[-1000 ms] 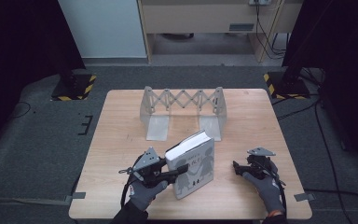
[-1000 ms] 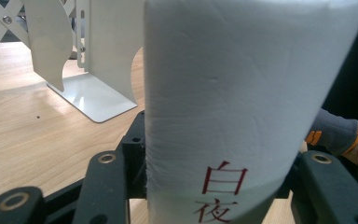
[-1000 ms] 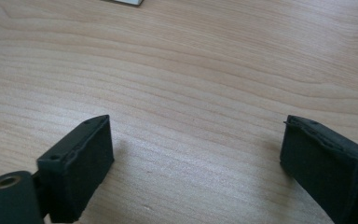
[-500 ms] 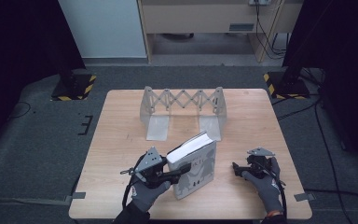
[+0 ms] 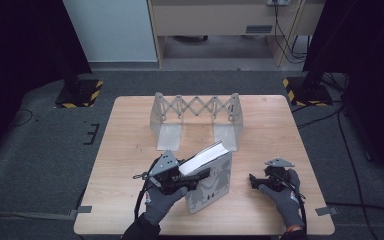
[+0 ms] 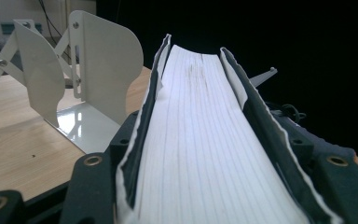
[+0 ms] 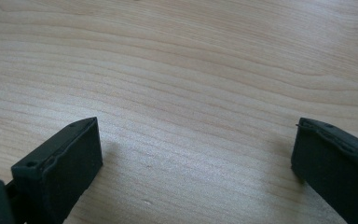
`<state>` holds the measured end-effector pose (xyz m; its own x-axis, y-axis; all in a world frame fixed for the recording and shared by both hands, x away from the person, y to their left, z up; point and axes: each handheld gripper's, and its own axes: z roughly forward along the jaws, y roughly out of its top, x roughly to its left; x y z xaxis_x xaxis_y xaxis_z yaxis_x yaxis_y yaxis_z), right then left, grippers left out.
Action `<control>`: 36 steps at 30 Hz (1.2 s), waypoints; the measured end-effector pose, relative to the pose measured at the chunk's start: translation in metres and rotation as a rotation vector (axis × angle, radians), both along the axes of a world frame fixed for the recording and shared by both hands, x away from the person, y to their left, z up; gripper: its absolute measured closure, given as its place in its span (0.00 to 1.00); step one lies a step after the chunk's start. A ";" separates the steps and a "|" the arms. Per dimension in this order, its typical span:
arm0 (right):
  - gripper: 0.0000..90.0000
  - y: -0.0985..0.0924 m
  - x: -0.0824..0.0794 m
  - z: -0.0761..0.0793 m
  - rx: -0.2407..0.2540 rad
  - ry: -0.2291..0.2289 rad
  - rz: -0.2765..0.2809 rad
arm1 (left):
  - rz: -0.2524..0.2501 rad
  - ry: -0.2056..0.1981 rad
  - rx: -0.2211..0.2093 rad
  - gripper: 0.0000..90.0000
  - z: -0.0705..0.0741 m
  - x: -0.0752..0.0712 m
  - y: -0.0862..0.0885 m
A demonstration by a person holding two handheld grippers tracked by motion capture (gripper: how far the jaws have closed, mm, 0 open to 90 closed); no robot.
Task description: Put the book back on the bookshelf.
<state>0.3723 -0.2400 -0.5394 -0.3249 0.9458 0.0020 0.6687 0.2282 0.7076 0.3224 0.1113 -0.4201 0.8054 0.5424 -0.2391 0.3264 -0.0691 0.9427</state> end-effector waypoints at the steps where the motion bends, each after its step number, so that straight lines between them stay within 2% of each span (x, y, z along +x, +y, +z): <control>1: 0.02 0.000 0.000 0.000 -0.001 -0.002 0.000 | -0.002 -0.002 -0.003 0.45 0.001 0.000 0.000; 7: 0.02 0.000 0.000 0.000 0.000 -0.001 0.000 | -0.013 -0.001 -0.012 0.42 0.009 0.003 -0.003; 13: 0.02 0.000 0.000 0.000 0.000 0.000 -0.003 | -0.004 -0.013 0.012 0.41 0.014 0.004 -0.007; 15: 0.02 0.000 0.000 0.000 0.001 0.000 -0.004 | 0.011 -0.028 0.033 0.40 0.017 0.005 -0.009; 23: 0.02 0.001 0.000 0.000 0.001 -0.001 -0.006 | -0.004 -0.007 0.065 0.35 0.018 0.010 -0.011; 28: 0.02 0.001 0.000 0.000 0.001 0.000 -0.007 | -0.011 -0.003 0.072 0.35 0.018 0.010 -0.011; 36: 0.02 0.001 0.000 0.000 0.005 0.000 -0.012 | -0.020 -0.004 0.106 0.37 0.019 0.006 -0.014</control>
